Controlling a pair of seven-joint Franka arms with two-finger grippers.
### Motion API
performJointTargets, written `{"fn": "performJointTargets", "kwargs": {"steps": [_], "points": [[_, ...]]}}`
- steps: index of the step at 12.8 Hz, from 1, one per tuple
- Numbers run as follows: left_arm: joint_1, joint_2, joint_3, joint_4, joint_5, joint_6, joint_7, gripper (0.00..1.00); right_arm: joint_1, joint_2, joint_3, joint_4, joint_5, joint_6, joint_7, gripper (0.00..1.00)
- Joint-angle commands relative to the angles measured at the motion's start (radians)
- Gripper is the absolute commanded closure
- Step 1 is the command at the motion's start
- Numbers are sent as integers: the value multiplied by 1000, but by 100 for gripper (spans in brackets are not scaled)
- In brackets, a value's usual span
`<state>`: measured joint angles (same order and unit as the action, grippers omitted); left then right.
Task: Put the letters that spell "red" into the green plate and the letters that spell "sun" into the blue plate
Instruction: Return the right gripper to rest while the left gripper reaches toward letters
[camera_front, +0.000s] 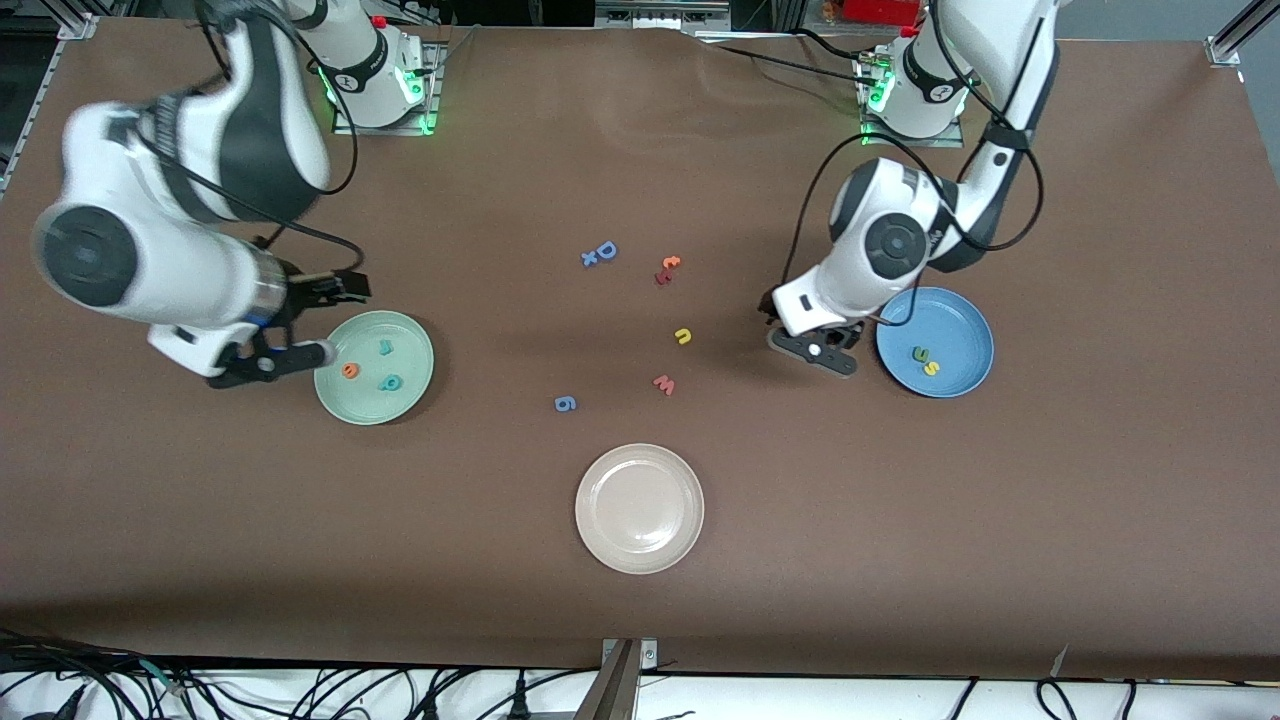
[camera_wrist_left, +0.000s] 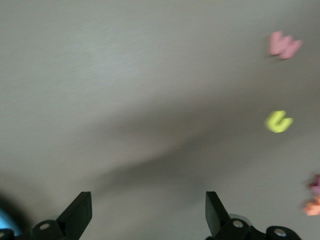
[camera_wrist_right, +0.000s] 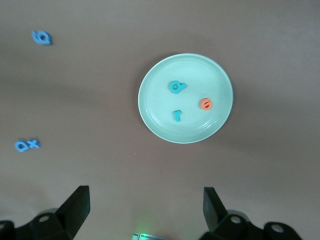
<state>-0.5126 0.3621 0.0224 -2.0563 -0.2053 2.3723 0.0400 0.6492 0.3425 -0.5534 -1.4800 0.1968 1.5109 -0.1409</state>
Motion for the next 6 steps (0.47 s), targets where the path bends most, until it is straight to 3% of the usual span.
{"fn": "performJointTargets", "kwargs": {"steps": [1, 3, 6], "points": [[-61, 47, 11, 83, 4, -2, 6, 0, -170, -130, 157, -37, -65, 33, 7, 0], [-98, 92, 10, 151, 168, -2, 63, 0, -303, -177, 263, -46, -101, 58, 6, 0], [-150, 171, 10, 237, 213, 2, 87, 0, -442, -322, 443, -139, -238, 46, 21, 0]]}}
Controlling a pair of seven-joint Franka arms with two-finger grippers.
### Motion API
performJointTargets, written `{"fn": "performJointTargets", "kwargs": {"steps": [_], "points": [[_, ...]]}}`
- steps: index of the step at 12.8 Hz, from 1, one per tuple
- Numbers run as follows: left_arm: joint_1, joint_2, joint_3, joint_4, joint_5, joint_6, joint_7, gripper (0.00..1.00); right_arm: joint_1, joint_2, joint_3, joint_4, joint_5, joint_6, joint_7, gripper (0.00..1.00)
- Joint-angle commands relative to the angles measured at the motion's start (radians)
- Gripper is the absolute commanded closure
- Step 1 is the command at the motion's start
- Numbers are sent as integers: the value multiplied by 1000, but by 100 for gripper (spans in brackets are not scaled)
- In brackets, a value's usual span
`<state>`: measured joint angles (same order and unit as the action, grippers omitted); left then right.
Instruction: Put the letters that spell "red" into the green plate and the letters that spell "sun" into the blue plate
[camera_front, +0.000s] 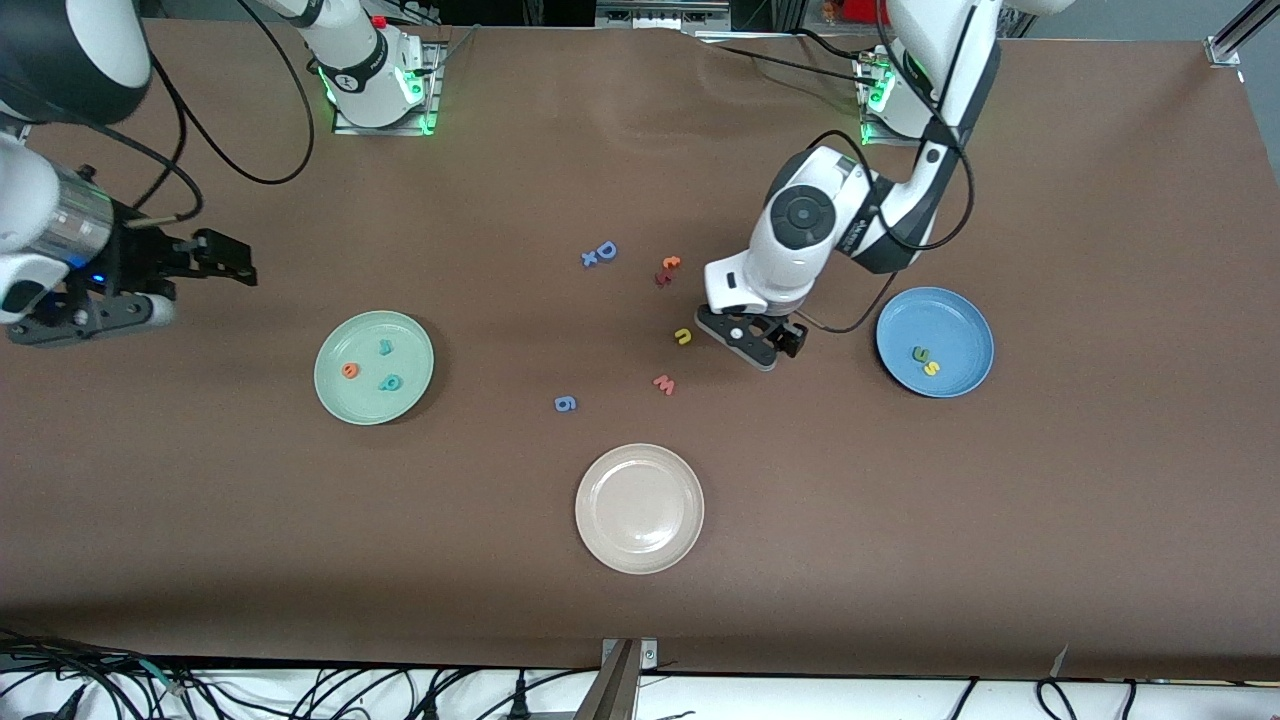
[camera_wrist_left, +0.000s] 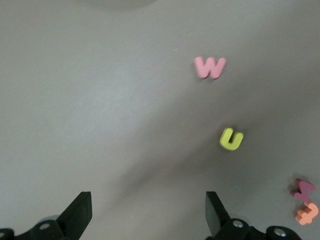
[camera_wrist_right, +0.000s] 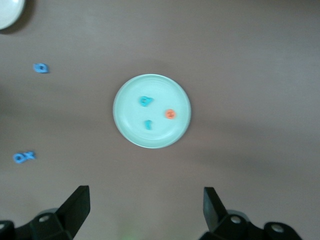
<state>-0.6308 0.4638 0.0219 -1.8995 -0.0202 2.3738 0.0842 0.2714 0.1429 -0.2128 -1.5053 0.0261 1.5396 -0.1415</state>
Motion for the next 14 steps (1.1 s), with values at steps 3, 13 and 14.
{"fn": "performJointTargets", "kwargs": {"steps": [3, 13, 14], "points": [[-76, 134, 10, 120, 17, 83, 48, 0, -130, -189, 136, -187, -63, 57, 103, 0], [-144, 179, 12, 45, 28, 190, 58, 1, -296, -200, 296, -193, -54, 74, 214, 0], [-144, 183, 12, 40, 28, 190, 57, 1, -294, -200, 296, -193, -54, 73, 214, 0]]}}
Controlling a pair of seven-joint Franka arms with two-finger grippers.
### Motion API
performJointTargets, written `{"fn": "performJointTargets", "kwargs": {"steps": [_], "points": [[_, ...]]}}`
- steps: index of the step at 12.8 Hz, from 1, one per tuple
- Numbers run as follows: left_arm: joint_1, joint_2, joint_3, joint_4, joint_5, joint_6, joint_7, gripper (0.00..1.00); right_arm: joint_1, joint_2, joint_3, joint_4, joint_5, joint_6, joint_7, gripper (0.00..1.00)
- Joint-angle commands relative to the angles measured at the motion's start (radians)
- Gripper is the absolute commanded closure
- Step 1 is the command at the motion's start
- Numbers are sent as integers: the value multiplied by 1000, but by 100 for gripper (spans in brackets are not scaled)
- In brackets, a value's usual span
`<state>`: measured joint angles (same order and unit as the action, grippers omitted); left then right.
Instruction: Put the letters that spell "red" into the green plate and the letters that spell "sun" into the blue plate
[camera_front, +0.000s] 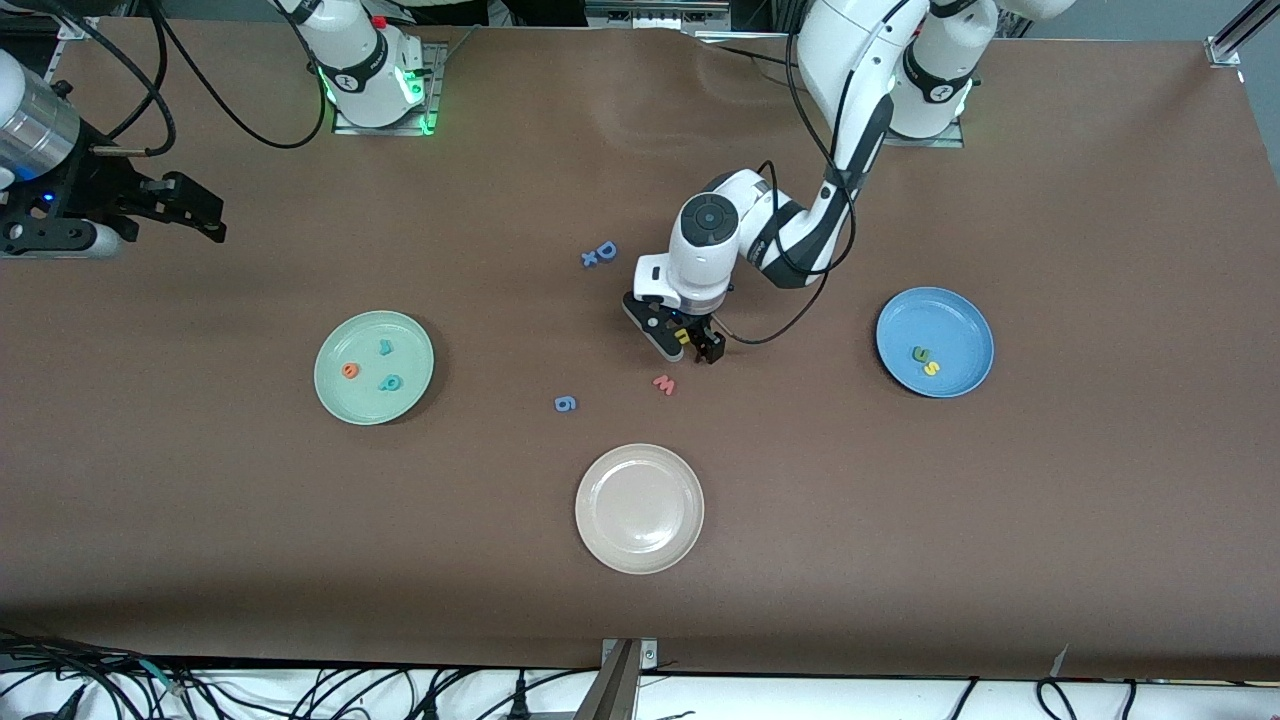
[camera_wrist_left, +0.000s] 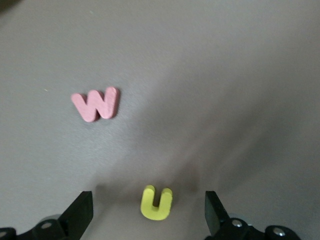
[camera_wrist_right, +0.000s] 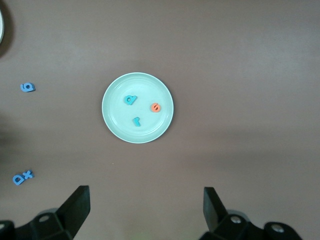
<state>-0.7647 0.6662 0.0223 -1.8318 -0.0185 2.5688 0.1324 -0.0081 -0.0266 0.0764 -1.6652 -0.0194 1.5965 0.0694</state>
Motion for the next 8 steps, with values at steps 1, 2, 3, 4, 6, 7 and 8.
{"fn": "performJointTargets", "kwargs": {"steps": [1, 2, 3, 4, 6, 7, 8], "points": [[-12, -17, 11, -29, 26, -7, 9, 1, -15, -30, 5, -31, -8, 16, 1, 0], [-12, -17, 11, -32, 26, -7, 9, 1, -10, -30, -7, -33, -8, 13, 1, 0], [-13, -16, 13, -32, 26, -9, 9, 2, -9, -30, -9, -33, -8, 14, 1, 0], [-13, -14, 13, -32, 26, -9, 9, 8, -7, -30, -9, -33, -8, 13, 1, 0], [-13, -11, 14, -32, 26, -9, 7, 9, -9, -13, -9, -30, -7, 5, 0, 0], [-13, -11, 14, -32, 26, -9, 9, 9, -9, -7, -9, -21, -8, 3, 0, 0], [-13, -13, 16, -32, 26, -9, 7, 9, -9, -7, -7, -21, -8, 3, 0, 0]]}}
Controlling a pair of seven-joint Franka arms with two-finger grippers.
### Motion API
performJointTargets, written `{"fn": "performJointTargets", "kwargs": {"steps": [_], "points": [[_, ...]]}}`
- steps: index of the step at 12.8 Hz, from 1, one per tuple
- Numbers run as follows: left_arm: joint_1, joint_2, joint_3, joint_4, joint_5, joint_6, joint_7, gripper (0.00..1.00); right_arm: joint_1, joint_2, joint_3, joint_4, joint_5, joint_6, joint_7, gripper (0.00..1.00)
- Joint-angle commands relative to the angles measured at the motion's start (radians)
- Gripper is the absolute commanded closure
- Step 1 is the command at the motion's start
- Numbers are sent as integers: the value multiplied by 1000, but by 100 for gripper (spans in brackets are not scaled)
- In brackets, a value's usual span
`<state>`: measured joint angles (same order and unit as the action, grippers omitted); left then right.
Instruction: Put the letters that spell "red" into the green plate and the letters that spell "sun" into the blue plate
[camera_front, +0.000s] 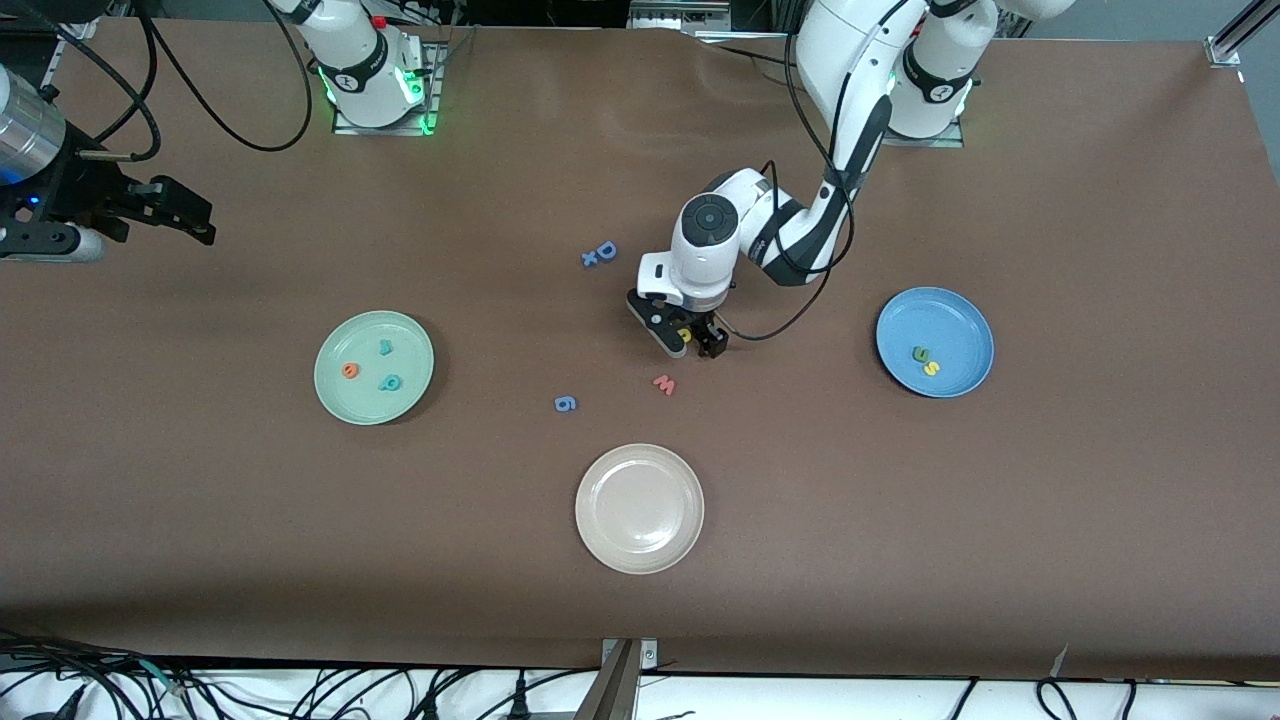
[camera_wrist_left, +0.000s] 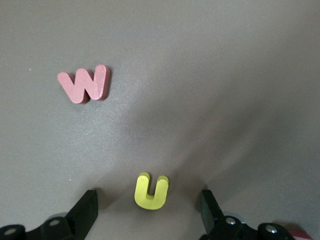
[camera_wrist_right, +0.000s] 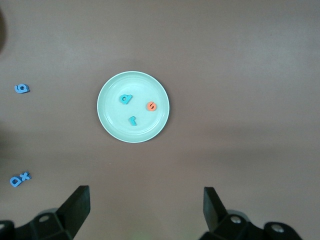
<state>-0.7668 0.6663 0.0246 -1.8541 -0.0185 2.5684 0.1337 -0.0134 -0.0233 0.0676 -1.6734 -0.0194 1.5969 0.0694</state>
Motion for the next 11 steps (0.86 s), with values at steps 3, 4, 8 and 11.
{"fn": "performJointTargets", "kwargs": {"steps": [3, 4, 8, 11], "points": [[-11, -13, 14, -4, 26, -7, 6, 9, -3, -10, 8, -11, -7, 1, 0, 0], [-11, -13, 14, -1, 25, -7, 6, 9, -3, -10, 9, -11, -7, 3, 0, 0], [-11, -14, 14, 4, 23, -4, 6, 9, -3, -9, 11, -11, -2, 3, 0, 0], [-11, -14, 15, 6, 17, -2, 6, 9, -3, -9, 11, -11, 1, 3, 0, 0]]}}
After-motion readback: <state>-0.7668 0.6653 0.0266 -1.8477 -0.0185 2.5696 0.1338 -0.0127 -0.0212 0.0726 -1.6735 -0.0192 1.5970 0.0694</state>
